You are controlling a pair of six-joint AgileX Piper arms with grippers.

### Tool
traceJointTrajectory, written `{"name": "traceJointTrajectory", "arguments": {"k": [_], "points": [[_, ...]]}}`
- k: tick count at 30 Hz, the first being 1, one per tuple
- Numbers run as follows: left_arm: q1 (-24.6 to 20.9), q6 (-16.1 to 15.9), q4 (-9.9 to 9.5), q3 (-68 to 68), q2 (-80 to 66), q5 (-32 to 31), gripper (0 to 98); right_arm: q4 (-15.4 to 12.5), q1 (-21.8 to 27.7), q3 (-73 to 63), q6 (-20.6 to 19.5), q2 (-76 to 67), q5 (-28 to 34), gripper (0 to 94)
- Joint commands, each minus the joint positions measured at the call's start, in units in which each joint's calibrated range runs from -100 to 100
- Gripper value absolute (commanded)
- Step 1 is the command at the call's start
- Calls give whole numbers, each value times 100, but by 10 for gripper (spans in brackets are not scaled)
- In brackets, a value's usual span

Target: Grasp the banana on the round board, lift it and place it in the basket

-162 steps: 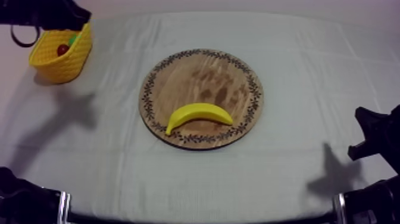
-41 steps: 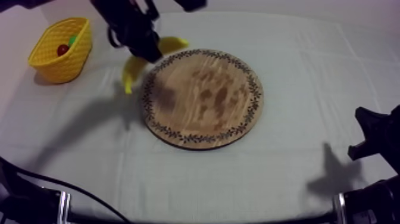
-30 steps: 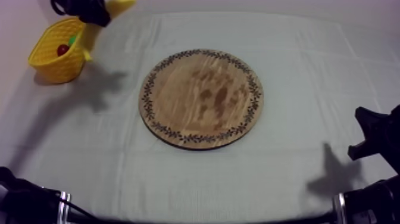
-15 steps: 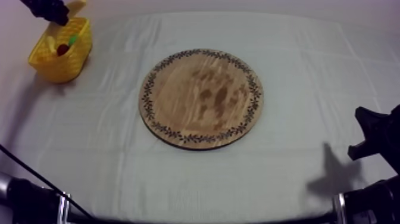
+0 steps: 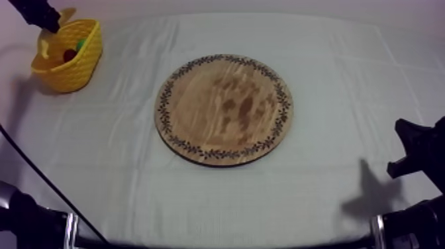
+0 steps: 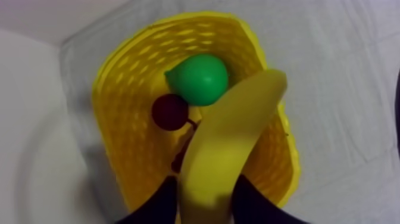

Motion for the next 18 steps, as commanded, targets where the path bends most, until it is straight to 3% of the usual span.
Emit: {"name": "traceJointTrajectory", "arguments": {"k": [1,9,18], "points": [[-29,31,-38,-124,47,104,555,0,0,-3,2,3,-2,2],[46,165,-125,-49,-234,288,722,0,0,-3,2,3,-2,2],[141,523,-189,637,-1615,298,677,0,0,-3,2,3,-2,2]]}}
